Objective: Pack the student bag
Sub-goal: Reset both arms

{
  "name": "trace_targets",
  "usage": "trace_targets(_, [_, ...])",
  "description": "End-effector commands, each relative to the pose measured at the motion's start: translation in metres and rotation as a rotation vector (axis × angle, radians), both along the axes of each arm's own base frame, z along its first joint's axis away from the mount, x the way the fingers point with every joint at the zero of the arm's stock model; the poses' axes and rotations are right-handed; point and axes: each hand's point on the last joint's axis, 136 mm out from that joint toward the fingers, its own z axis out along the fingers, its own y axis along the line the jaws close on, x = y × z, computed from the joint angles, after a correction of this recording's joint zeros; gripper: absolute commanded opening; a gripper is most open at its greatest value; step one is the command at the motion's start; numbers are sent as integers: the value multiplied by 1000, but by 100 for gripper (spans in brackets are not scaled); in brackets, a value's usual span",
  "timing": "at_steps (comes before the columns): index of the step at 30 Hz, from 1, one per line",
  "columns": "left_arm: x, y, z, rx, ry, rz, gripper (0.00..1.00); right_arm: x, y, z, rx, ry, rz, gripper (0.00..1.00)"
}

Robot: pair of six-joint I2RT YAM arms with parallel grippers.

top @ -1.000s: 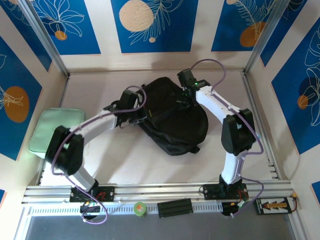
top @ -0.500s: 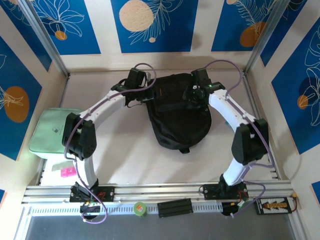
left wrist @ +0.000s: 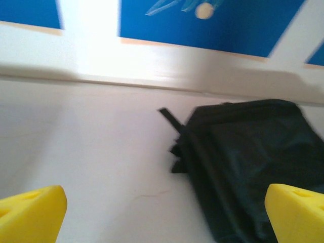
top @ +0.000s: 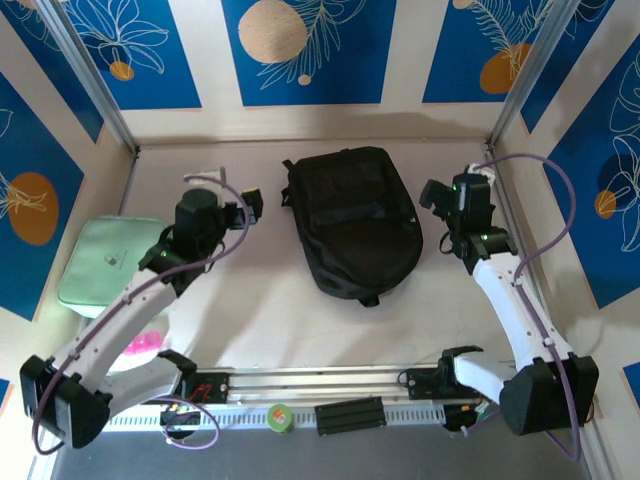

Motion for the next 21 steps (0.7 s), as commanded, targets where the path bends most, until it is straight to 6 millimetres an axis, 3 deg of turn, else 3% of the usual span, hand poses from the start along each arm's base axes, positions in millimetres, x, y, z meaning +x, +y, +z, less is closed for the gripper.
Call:
trace_targets(1, [1, 47, -17, 134, -78, 211, 100, -5, -34, -8, -52, -31, -126, 99])
trace_targets(5, [-7, 74, -47, 212, -106, 306, 100, -4, -47, -41, -65, -85, -148, 99])
trace_targets(10, [-8, 79, -79, 306, -98, 262, 100, -5, -56, -74, -92, -136, -171, 99])
trace_targets(16, [-8, 96, -116, 368, -48, 230, 99, 5, -27, -94, -147, -163, 16, 99])
trace_targets(21, [-2, 92, -132, 377, -52, 134, 99, 8, -5, -105, -156, -213, 139, 99])
